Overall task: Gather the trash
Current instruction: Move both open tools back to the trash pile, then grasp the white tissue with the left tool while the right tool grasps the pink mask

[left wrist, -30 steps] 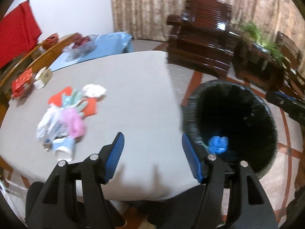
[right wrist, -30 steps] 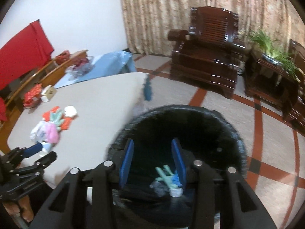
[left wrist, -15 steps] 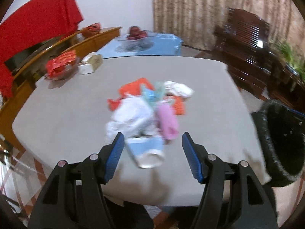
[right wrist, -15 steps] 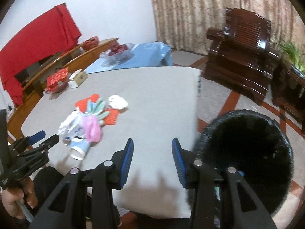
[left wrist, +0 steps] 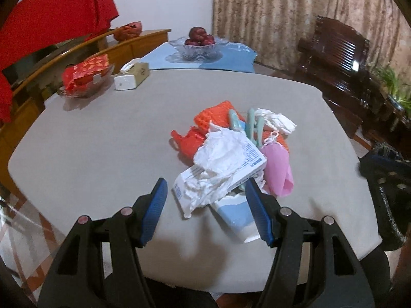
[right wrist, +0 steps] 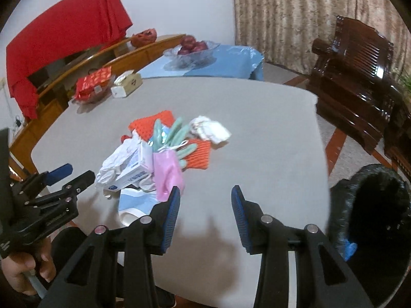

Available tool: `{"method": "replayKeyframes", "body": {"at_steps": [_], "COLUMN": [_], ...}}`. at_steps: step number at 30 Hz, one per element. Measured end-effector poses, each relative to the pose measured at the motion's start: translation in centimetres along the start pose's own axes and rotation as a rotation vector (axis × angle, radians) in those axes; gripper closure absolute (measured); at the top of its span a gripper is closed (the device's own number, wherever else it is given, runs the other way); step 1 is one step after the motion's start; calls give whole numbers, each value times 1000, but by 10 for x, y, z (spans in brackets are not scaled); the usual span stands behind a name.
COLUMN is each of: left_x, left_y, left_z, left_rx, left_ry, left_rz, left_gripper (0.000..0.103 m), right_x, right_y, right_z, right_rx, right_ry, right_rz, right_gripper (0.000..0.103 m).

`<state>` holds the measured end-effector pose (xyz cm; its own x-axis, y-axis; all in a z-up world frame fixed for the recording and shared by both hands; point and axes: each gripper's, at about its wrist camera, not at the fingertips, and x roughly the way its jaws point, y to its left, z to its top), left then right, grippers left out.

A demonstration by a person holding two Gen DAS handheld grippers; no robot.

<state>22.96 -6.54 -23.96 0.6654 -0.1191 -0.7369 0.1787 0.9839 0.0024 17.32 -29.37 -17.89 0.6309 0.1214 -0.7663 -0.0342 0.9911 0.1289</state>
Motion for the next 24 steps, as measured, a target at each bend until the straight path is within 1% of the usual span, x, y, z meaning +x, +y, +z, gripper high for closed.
{"method": "replayKeyframes", "body": {"at_steps": [2, 4, 10, 12, 13, 14, 15, 16, 17, 18, 20, 21, 24], "left_x": [5, 14, 39, 45, 48, 52, 54, 56, 58, 59, 60, 59, 56], "left_y": [-3, -6, -2, -1, 1, 3, 4, 6, 8, 8, 10, 11, 13], "left_z": [0, -1, 1, 1, 1, 0, 0, -1, -2, -2, -3, -3, -5], "left_rx": [19, 36, 17, 15, 12, 8, 5, 1, 1, 4, 10, 6, 4], "left_ry": [-3, 2, 27, 31, 36, 45, 50, 53, 56, 56, 50, 48, 41], "left_rz": [-15, -15, -24, -21, -23, -26, -29, -34, -39, -44, -42, -47, -44], "left_gripper": [40, 40, 41, 43, 47, 48, 54, 61, 66, 78, 86, 91, 96], "right_x": [11, 22, 43, 48, 51, 54, 58, 61, 62, 66, 71, 72, 74], "right_y": [5, 9, 17, 20, 22, 23, 27, 29, 30, 33, 38, 40, 45], "right_z": [0, 0, 5, 6, 7, 8, 8, 8, 8, 8, 8, 8, 9], "right_rx": [-3, -1, -12, -11, -12, -13, -17, -20, -23, -28, -34, -34, -38], "right_ry": [12, 26, 55, 59, 63, 65, 70, 72, 75, 78, 84, 86, 85], "right_rz": [0, 2, 21, 29, 34, 36, 42, 45, 47, 48, 50, 51, 50], "right_gripper": [62, 62, 62, 62, 62, 62, 62, 62, 62, 62, 62, 62, 62]}}
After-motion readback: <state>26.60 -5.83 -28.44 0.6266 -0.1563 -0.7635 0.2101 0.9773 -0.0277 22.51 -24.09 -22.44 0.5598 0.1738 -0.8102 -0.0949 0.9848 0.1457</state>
